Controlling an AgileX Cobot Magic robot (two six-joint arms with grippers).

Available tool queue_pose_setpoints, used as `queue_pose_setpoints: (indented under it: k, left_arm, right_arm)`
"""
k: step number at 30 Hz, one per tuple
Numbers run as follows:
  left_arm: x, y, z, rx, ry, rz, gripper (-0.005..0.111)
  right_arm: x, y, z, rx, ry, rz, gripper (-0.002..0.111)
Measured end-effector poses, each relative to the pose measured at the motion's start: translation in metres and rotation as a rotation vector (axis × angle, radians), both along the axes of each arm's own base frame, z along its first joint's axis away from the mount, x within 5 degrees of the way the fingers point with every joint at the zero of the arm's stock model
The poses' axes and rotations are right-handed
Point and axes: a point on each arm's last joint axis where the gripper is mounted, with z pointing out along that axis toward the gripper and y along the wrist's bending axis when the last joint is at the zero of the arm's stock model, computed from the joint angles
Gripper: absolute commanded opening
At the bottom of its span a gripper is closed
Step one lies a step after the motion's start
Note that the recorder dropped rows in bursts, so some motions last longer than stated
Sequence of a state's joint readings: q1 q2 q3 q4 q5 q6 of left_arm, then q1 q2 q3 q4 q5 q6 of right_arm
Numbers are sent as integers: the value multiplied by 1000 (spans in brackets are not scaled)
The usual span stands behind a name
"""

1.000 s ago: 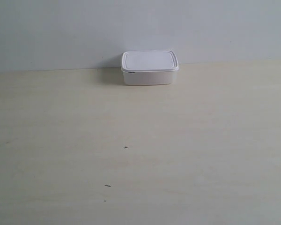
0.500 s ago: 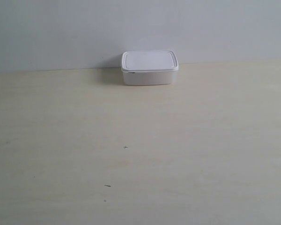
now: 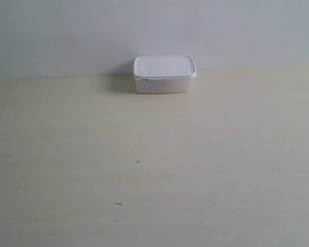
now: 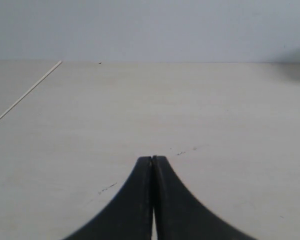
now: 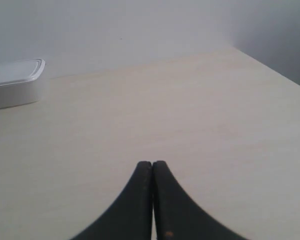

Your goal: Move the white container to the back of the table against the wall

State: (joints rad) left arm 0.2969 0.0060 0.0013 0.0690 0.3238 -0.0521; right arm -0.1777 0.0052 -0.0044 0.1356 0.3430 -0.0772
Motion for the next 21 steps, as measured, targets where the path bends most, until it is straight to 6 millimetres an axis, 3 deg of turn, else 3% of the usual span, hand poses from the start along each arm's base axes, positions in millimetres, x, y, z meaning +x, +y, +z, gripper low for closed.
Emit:
queue_pose_setpoints:
  k: [7, 21]
  left_arm:
    - [0, 0, 0, 0, 0, 0, 0]
    - [0, 0, 0, 0, 0, 0, 0]
  right_arm:
    - [0, 6, 0, -16, 3, 119, 0]
    - [0, 7, 0, -16, 3, 126, 0]
